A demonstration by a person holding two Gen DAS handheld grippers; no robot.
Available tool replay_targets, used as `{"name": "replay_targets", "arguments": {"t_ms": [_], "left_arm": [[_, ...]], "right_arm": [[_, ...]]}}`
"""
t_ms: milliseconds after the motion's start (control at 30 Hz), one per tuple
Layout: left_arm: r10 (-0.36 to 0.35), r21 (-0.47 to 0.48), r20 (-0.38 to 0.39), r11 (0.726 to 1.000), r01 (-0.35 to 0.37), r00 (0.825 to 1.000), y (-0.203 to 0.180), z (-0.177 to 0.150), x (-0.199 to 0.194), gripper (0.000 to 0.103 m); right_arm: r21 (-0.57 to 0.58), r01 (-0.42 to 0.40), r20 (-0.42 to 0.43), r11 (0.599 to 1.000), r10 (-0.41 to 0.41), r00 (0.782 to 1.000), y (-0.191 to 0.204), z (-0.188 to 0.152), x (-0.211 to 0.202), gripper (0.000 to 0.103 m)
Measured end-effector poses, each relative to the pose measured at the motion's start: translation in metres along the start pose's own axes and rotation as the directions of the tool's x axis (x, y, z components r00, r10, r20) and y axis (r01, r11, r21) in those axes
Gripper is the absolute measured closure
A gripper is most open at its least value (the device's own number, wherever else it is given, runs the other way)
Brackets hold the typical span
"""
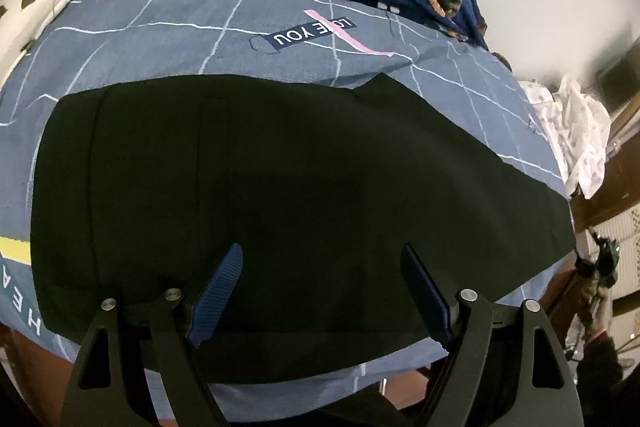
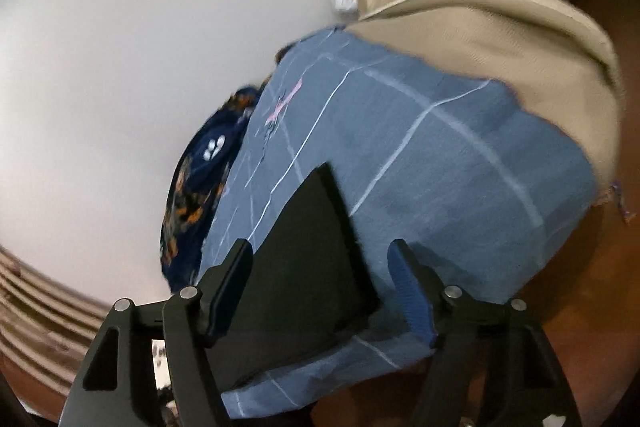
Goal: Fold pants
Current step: 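Move the right gripper back down to the edge of the black pants, then pinch a corner of the black pants with the right gripper and lift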
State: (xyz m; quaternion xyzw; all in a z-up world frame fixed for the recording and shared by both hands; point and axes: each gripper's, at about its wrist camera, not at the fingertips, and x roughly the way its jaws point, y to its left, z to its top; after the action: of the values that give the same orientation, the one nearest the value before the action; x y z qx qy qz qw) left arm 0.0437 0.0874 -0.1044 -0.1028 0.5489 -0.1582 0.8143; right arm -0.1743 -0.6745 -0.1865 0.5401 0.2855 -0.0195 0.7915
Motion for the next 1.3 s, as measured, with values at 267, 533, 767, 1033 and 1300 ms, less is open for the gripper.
{"name": "replay_targets", "arguments": {"t_ms": [267, 533, 767, 1033, 1300], "left_arm": [[0.004, 0.002, -0.021, 1.000, -0.004, 1.000, -0.001, -0.001, 0.003, 0.023], [-0.006, -0.016, -0.012, 1.000, 0.005, 1.000, 0.001, -0.003, 0.002, 0.023], [-0.012, -0.020, -0.008, 1.000, 0.012, 1.000, 0.002, -0.005, 0.001, 0.022], [-0.026, -0.006, 0.017, 1.000, 0.026, 1.000, 0.000, -0.004, -0.007, 0.022], [-0.021, 0.005, 0.040, 1.000, 0.021, 0.999, -0.004, -0.005, -0.011, 0.022]], "right_arm": [[0.084, -0.083, -0.054, 0.993, 0.088, 0.995, -0.015, -0.041, 0.015, 0.035], [0.019, -0.187, -0.020, 0.982, 0.187, 0.982, 0.026, -0.029, 0.009, 0.028], [0.078, -0.105, -0.033, 0.991, 0.107, 0.994, 0.006, -0.030, 0.026, 0.018], [-0.010, -0.121, 0.000, 0.993, 0.121, 0.993, 0.030, -0.035, 0.021, 0.023], [-0.014, -0.007, -0.060, 1.000, 0.006, 0.998, 0.040, -0.026, 0.054, 0.072]]}}
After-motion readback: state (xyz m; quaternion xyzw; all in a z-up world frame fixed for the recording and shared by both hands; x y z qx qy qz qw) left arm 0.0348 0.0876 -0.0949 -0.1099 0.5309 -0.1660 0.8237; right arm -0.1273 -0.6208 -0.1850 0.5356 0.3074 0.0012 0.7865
